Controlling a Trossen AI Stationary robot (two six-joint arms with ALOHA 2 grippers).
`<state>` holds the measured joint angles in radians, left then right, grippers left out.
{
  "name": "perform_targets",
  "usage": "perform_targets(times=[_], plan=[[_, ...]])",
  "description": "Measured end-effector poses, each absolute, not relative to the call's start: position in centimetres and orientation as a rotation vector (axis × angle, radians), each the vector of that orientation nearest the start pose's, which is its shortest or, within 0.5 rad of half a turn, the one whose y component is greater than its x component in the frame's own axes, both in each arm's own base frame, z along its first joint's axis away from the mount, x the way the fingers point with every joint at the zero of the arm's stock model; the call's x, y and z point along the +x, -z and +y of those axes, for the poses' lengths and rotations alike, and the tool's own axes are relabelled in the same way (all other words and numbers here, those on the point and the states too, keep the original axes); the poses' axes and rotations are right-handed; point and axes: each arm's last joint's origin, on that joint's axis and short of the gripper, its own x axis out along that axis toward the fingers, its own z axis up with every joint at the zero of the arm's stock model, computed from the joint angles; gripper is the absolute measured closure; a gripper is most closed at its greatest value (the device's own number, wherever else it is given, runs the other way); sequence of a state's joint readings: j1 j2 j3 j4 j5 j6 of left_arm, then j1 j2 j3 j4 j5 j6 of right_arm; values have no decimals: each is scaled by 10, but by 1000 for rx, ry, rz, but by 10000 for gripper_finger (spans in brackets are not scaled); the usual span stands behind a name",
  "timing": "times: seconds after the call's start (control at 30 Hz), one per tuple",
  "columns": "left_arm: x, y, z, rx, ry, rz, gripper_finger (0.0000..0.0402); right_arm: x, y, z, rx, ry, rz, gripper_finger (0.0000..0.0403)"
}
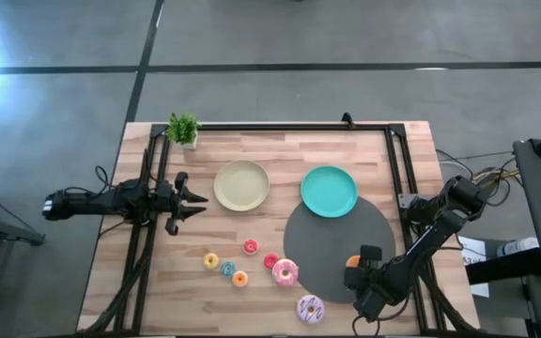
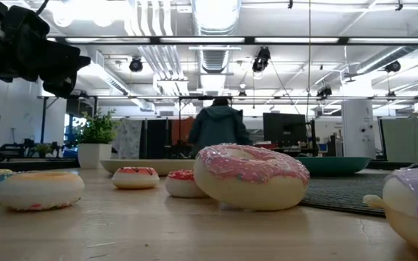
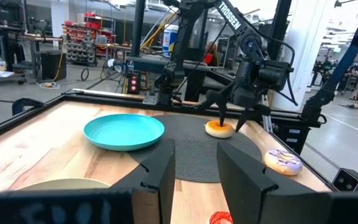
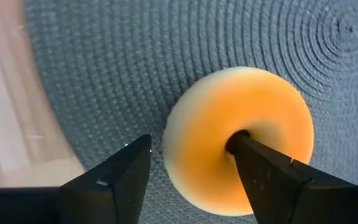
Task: Pick & Place donuts
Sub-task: Put the large black donut on the blue plate
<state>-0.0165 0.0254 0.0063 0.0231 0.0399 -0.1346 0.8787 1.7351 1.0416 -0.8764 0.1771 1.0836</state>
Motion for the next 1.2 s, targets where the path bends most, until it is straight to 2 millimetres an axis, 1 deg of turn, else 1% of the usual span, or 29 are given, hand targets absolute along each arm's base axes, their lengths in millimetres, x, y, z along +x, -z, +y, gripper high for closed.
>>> perform_targets(times=[0.1,0.17,0.33,0.43,0.5,0.6,0.67,0.73,0.77,0.87,0.97,1.03,1.07,1.2], plan=[[99,-166,-3,-135,56,0,307,189,-157,220,119,262,1413,193],[99,-166,-3,-134,56,0,307,189,-157,220,147,286,1409,210],[99,-166,-3,-135,57,0,307,189,-157,220,218,345,1396,277],[99,-166,-3,-135,56,0,307,191,-160,221,275,372,1387,321],[99,-166,-3,-135,57,0,307,191,-166,221,342,394,1384,349],[99,-166,-3,-135,56,0,307,188,-182,216,481,451,1331,381],[99,-166,-3,-134,56,0,307,184,-195,209,586,507,1252,388],[99,-166,-3,-135,56,0,307,178,-210,199,714,563,1130,389],[99,-166,-3,-135,57,0,307,175,-218,193,787,593,1037,389],[99,-166,-3,-135,56,0,307,159,-240,170,983,638,640,390],[99,-166,-3,-135,57,0,307,142,-250,147,1129,586,198,390],[99,-166,-3,-134,57,0,307,133,-247,134,1194,542,-14,390],[99,-166,-3,-135,56,0,307,130,-244,130,1219,525,-75,390],[99,-166,-3,-135,56,0,307,127,-222,117,1346,476,-178,390]])
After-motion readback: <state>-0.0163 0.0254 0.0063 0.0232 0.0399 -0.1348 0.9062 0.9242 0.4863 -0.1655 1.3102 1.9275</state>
